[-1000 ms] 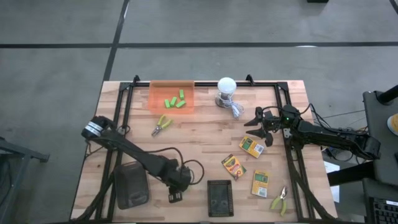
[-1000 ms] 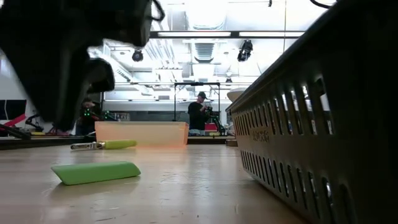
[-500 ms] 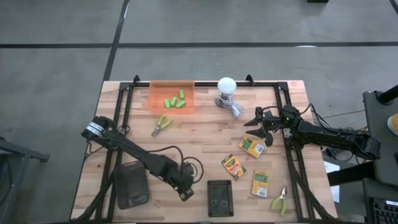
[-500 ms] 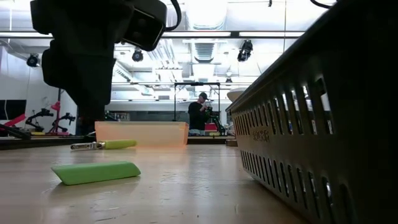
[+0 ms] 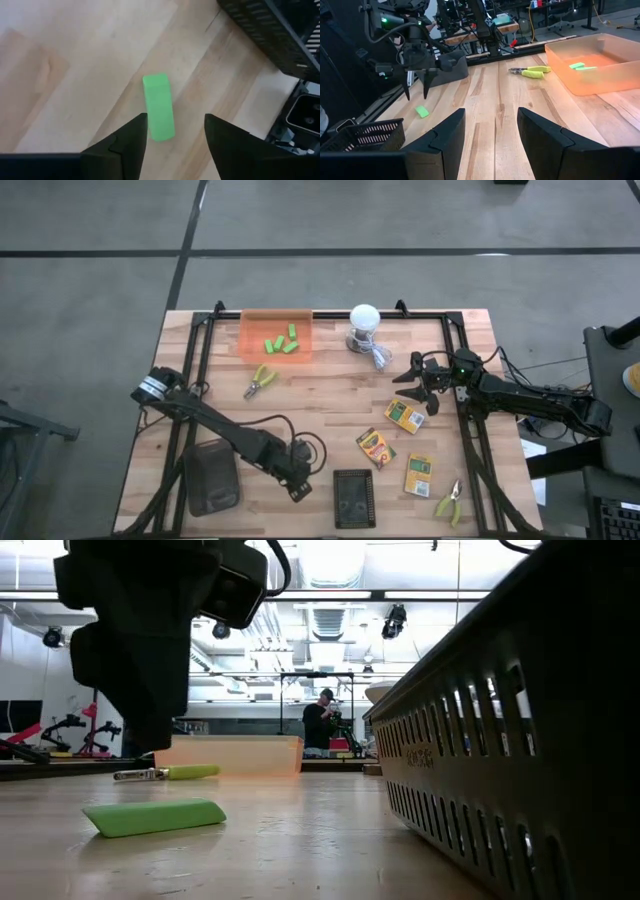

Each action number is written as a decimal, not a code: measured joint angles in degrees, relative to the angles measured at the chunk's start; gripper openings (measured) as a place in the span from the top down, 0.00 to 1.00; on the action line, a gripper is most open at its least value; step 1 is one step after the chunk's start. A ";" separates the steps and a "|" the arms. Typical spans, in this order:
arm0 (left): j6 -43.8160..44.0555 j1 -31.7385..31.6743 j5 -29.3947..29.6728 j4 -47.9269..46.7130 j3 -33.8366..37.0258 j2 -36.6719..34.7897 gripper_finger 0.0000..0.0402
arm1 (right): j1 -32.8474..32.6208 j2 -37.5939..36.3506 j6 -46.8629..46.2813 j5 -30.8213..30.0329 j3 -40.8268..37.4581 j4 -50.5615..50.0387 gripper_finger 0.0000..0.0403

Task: Pick & Place School Supplies
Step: Put the green eraser into the orange bin

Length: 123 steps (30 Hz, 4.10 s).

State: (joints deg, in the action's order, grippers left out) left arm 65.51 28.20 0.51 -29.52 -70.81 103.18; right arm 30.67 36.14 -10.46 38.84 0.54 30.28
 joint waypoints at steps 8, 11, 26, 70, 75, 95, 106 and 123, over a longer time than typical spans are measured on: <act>-1.34 0.78 4.15 -0.05 0.00 1.01 0.50 | 0.00 0.00 0.00 0.00 -0.02 0.00 0.56; -1.42 1.26 4.17 0.08 0.00 2.28 0.50 | -0.01 0.00 0.00 0.01 -0.02 -0.02 0.56; -1.32 3.35 8.67 3.42 0.06 4.14 0.50 | 0.00 0.00 0.00 0.00 -0.01 0.00 0.56; -0.76 3.36 5.87 9.57 5.89 4.15 0.61 | 0.01 0.00 0.00 0.00 -0.02 0.00 0.56; -0.89 3.40 4.94 9.25 5.27 4.21 0.61 | -0.01 0.00 0.00 0.01 0.00 0.00 0.56; -0.78 3.88 3.61 8.59 5.31 4.23 0.61 | 0.01 0.00 0.00 0.01 0.00 0.00 0.56; -0.52 3.88 3.87 6.80 5.35 4.26 0.75 | 0.00 0.00 0.00 -0.01 -0.02 0.00 0.56; -1.23 3.21 3.00 3.62 4.96 3.06 0.76 | 0.01 0.00 0.00 -0.01 -0.02 0.00 0.56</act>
State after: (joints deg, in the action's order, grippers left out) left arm 64.28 31.41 3.51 -25.89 -65.84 106.24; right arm 30.67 36.14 -10.46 38.83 0.52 30.28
